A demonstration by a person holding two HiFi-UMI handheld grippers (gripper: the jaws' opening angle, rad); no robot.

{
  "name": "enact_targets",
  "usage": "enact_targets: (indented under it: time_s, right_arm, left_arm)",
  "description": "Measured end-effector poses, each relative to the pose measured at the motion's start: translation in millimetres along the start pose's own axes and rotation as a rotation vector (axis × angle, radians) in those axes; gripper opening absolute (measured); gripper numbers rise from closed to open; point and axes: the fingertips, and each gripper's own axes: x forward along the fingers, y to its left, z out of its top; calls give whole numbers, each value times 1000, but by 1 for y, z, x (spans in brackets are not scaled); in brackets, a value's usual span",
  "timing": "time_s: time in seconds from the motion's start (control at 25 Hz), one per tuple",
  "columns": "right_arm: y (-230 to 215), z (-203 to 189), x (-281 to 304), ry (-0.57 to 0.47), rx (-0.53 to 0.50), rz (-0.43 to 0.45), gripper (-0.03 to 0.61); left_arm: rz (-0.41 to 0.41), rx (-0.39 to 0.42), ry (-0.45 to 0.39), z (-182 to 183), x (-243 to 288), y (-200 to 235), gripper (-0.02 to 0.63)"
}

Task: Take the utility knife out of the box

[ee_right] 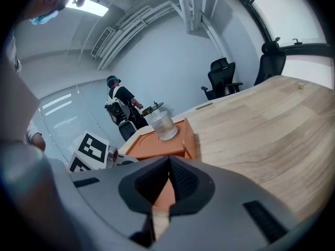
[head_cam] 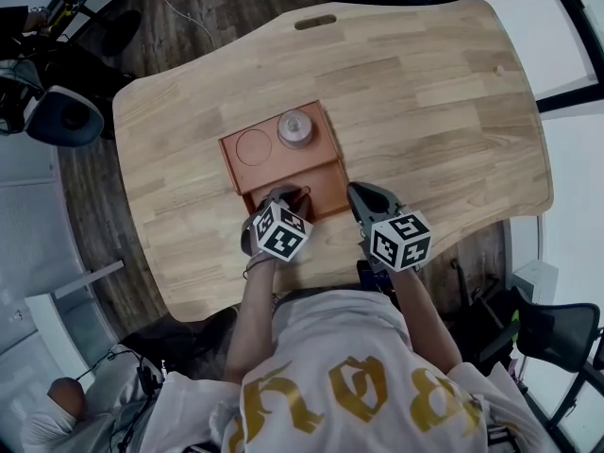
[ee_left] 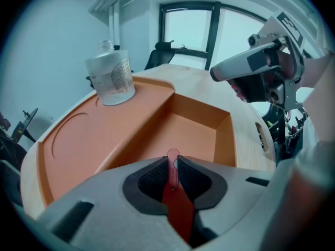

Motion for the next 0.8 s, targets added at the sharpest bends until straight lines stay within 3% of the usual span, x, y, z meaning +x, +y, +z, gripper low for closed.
enact_targets:
  time_s: [0.44,0.8]
  right_arm:
    - [6,8,-8,-23,-17,1,12]
    - [18,11,-19,-49,-33,-8,12]
  left_arm:
    - [65,-52,-130,21,-32,9,57]
    - [58,-179,-268,29,-61,10,57]
